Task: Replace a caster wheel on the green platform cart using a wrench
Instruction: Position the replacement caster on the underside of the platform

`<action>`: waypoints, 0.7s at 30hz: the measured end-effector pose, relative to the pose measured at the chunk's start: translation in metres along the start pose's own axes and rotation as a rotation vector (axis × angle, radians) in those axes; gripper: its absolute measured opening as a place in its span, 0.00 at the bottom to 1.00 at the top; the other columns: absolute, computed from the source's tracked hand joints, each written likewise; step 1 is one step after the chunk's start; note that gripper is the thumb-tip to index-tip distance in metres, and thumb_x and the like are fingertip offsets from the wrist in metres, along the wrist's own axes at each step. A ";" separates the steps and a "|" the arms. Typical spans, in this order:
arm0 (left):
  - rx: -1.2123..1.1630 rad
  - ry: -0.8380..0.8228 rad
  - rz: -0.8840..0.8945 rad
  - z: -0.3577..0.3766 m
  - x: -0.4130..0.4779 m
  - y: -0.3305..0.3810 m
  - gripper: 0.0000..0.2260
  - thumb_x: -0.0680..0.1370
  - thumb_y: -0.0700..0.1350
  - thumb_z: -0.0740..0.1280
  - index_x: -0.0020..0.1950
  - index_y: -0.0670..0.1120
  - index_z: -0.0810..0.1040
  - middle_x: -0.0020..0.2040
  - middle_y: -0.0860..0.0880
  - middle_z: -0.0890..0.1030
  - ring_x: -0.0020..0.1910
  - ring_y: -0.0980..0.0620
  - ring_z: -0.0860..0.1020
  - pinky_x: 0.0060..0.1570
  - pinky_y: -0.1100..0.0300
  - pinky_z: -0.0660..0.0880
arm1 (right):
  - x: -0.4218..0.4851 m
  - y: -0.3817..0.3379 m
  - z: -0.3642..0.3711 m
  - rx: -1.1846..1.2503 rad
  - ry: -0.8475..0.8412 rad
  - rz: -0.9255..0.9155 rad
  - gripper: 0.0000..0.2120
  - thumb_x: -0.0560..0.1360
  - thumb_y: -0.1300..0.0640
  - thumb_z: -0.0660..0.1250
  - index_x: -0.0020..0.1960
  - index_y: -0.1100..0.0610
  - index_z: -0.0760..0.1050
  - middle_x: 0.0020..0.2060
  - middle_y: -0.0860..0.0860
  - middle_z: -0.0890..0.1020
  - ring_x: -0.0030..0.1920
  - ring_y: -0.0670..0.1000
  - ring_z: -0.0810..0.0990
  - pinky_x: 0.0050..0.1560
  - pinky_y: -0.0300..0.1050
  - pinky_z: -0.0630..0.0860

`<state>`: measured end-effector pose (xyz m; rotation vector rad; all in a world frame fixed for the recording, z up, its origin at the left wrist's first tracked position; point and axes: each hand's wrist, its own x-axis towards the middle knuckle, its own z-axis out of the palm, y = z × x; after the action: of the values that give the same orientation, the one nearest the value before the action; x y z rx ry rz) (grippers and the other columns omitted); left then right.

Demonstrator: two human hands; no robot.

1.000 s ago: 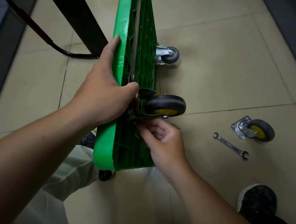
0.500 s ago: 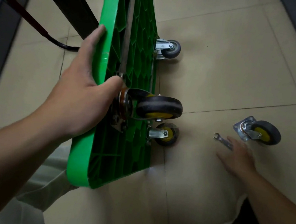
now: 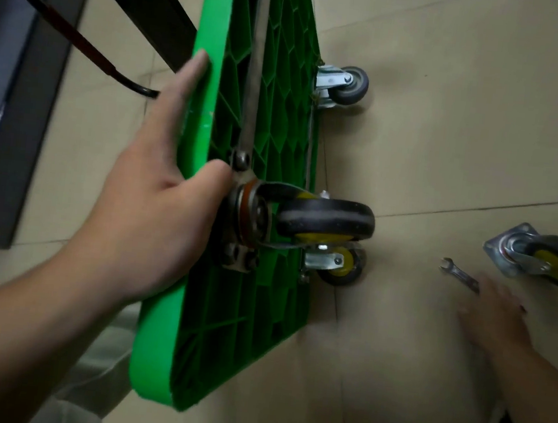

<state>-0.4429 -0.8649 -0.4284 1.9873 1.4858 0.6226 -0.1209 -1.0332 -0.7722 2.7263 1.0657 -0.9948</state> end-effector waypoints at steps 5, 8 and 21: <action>0.015 -0.033 -0.004 -0.002 0.001 0.003 0.39 0.73 0.46 0.63 0.83 0.62 0.57 0.75 0.72 0.66 0.69 0.79 0.64 0.64 0.81 0.62 | -0.004 0.000 0.004 0.030 0.079 0.089 0.09 0.75 0.69 0.67 0.56 0.69 0.76 0.55 0.68 0.74 0.59 0.69 0.75 0.59 0.62 0.74; 0.034 -0.044 -0.006 -0.004 0.001 0.005 0.39 0.73 0.49 0.63 0.82 0.67 0.56 0.78 0.69 0.64 0.74 0.73 0.64 0.74 0.68 0.64 | -0.014 -0.007 0.017 0.079 0.060 0.128 0.05 0.73 0.71 0.69 0.49 0.69 0.76 0.49 0.69 0.78 0.53 0.69 0.79 0.52 0.61 0.78; -0.053 -0.055 0.025 0.001 0.003 -0.006 0.38 0.73 0.43 0.64 0.83 0.61 0.59 0.71 0.72 0.69 0.60 0.78 0.73 0.50 0.83 0.68 | -0.011 -0.017 0.035 0.248 -0.045 0.120 0.06 0.76 0.63 0.71 0.45 0.66 0.77 0.44 0.68 0.82 0.46 0.67 0.83 0.47 0.55 0.78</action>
<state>-0.4458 -0.8607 -0.4329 1.9701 1.4000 0.6068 -0.1568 -1.0357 -0.7906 2.9009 0.8090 -1.2375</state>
